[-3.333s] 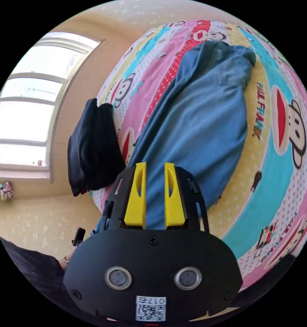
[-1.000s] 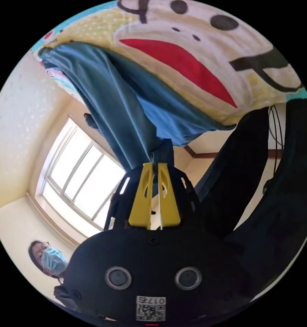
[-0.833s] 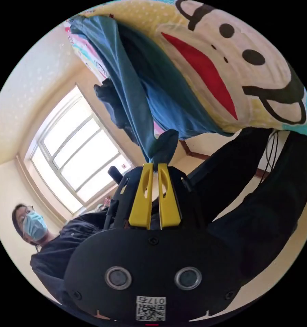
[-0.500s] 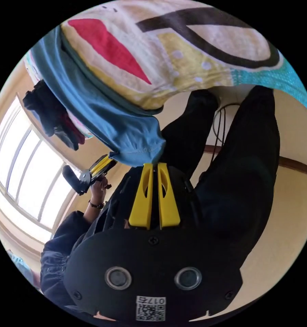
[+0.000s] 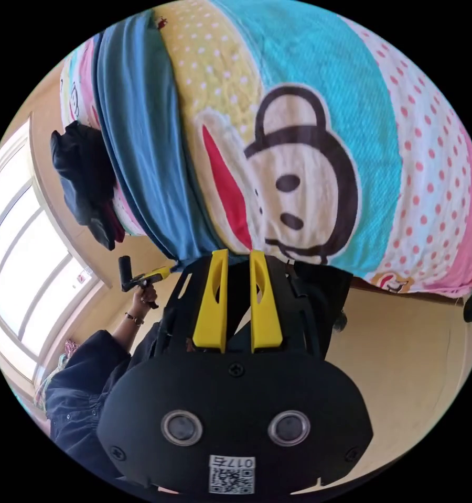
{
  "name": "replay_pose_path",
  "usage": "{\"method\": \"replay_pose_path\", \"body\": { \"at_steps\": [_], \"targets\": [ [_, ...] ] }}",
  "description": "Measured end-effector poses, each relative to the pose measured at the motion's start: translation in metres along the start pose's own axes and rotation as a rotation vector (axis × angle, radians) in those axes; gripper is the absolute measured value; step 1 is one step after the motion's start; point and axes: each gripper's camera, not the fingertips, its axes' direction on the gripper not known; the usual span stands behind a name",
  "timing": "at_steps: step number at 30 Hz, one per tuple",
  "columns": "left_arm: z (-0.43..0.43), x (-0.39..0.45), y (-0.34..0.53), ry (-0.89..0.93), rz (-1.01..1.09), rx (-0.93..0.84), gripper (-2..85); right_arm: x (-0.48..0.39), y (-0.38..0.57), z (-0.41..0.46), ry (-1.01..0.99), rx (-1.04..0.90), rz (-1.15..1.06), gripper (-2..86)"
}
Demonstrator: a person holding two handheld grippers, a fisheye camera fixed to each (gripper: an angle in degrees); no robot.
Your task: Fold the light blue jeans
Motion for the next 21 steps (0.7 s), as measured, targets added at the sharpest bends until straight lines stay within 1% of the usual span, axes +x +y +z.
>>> {"method": "replay_pose_path", "body": {
  "at_steps": [1,2,4,6,9,11,12,14,17,19,21],
  "targets": [
    [-0.006,-0.022,0.011,0.098,-0.079,0.053,10.7,-0.006,-0.003,-0.005,0.005,0.014,-0.007,7.2],
    [-0.010,-0.044,0.023,0.138,-0.191,0.093,10.5,-0.019,-0.009,-0.014,0.013,0.042,-0.018,7.1],
    [-0.018,-0.056,0.039,0.115,-0.282,0.164,10.2,-0.039,-0.017,-0.025,0.013,0.080,-0.042,7.0],
    [-0.025,-0.043,0.042,0.065,-0.238,0.230,9.6,-0.068,-0.028,-0.037,0.013,0.122,-0.088,6.9],
    [-0.025,0.015,0.022,-0.068,-0.052,0.267,8.9,-0.103,-0.047,-0.054,0.028,0.196,-0.141,6.7],
    [-0.012,0.082,-0.006,-0.193,0.151,0.251,8.8,-0.127,-0.063,-0.068,0.007,0.259,-0.188,6.7],
    [-0.007,0.098,-0.014,-0.224,0.198,0.245,8.8,-0.145,-0.076,-0.080,-0.012,0.308,-0.218,6.9],
    [0.011,0.159,-0.038,-0.369,0.378,0.241,9.0,-0.172,-0.100,-0.098,-0.038,0.375,-0.249,7.3],
    [0.027,0.209,-0.057,-0.555,0.527,0.309,9.5,-0.222,-0.147,-0.128,-0.044,0.474,-0.308,8.1],
    [0.033,0.221,-0.067,-0.587,0.552,0.341,9.5,-0.252,-0.173,-0.146,-0.021,0.546,-0.327,8.5],
    [0.037,0.222,-0.077,-0.539,0.544,0.345,9.6,-0.289,-0.203,-0.168,0.046,0.647,-0.353,9.1]
  ]
}}
